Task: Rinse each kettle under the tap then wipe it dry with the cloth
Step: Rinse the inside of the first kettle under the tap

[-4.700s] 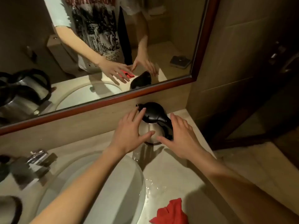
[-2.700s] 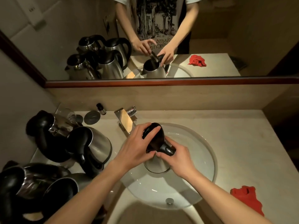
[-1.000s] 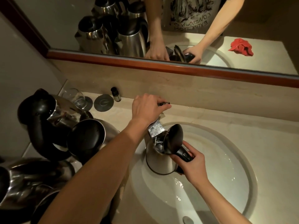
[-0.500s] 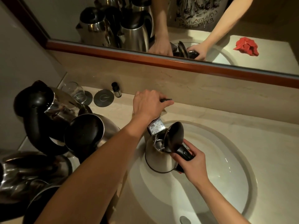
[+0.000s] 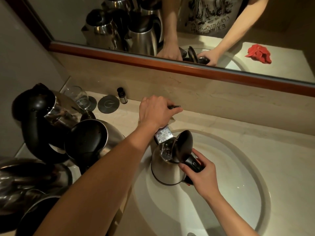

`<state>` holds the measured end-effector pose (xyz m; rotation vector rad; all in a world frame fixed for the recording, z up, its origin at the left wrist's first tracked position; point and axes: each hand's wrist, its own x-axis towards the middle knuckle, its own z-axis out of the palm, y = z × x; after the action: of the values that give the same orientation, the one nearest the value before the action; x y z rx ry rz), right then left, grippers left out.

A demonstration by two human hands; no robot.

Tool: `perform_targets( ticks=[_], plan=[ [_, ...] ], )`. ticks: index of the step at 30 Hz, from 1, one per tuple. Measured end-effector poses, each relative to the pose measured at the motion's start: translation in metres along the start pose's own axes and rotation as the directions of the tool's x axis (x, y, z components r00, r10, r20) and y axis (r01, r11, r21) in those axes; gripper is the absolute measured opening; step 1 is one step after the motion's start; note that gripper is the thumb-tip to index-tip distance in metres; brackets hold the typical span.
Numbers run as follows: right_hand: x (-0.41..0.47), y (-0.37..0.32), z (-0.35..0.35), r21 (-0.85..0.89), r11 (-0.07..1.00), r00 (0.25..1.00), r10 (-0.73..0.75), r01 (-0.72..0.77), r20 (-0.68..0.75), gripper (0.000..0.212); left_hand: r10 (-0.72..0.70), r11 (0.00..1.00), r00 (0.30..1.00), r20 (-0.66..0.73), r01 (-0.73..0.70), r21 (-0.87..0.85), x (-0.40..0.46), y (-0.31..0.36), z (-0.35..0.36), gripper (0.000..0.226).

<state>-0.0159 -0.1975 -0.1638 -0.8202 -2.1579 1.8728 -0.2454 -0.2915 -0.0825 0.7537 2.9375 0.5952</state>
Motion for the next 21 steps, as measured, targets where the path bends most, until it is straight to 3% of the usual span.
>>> perform_targets(
  ticks=[8, 14, 21],
  plan=[
    [0.001, 0.002, 0.0, 0.036, 0.999, 1.0, -0.009, 0.008, 0.002, 0.062, -0.043, 0.999, 0.999, 0.012, 0.043, 0.022, -0.003, 0.004, -0.006, 0.052],
    [0.004, 0.007, -0.002, 0.037, 0.999, 0.999, 0.005, -0.006, 0.045, 0.074, -0.187, 0.938, 0.975, -0.123, 0.14, -0.316, -0.009, 0.001, -0.01, 0.032],
    [0.006, 0.007, -0.002, 0.037, 0.999, 0.999, 0.011, -0.013, 0.05, 0.064, -0.052, 0.99, 0.997, -0.054, 0.044, -0.13, -0.011, 0.002, -0.014, 0.048]
  ],
)
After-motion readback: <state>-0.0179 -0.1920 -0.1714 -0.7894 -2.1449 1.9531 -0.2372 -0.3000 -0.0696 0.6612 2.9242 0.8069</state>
